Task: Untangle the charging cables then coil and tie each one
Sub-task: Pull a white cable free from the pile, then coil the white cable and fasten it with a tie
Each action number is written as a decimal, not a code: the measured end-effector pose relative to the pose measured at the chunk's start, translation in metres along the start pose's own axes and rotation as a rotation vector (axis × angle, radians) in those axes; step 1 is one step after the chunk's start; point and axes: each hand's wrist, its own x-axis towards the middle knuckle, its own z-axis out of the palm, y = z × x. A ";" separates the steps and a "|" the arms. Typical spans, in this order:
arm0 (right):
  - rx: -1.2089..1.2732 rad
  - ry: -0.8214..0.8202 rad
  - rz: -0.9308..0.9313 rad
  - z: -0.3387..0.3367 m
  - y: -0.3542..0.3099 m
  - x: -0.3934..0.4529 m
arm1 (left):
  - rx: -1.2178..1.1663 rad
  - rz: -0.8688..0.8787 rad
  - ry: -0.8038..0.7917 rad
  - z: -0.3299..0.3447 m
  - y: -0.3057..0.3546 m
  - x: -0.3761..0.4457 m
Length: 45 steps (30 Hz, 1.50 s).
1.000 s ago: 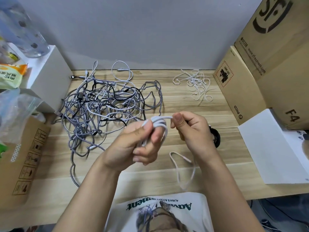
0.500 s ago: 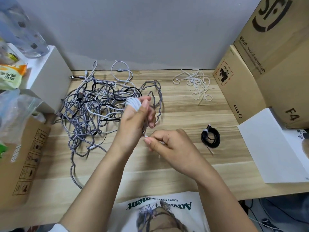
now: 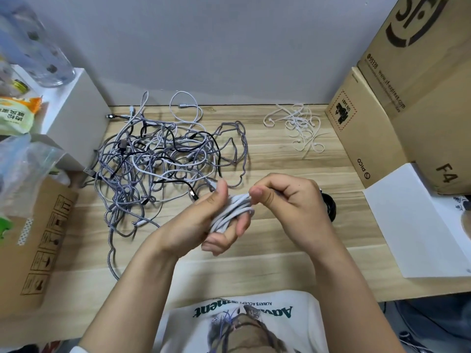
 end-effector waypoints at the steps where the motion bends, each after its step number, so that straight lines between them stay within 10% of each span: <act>1: 0.003 0.013 -0.003 -0.001 0.002 0.001 | -0.091 0.005 -0.087 -0.002 0.002 -0.001; 7: -0.056 -0.030 0.097 -0.001 0.020 0.006 | -0.568 0.326 -0.340 0.001 0.019 0.003; 14: -0.321 -0.219 0.129 0.016 0.017 -0.002 | -0.272 0.476 0.538 0.013 0.023 0.030; 20: -0.475 -0.278 0.144 0.010 0.011 -0.005 | -0.017 0.422 0.732 0.004 0.001 0.037; 29: -0.412 -0.297 0.026 0.013 -0.003 -0.006 | 0.502 0.038 0.533 0.013 -0.001 0.019; 38: 0.435 0.051 0.161 0.018 0.016 0.004 | 0.055 0.082 0.295 0.014 0.000 0.010; 45: 0.445 0.096 0.394 0.038 0.025 0.006 | -0.031 0.208 0.257 0.020 -0.003 0.020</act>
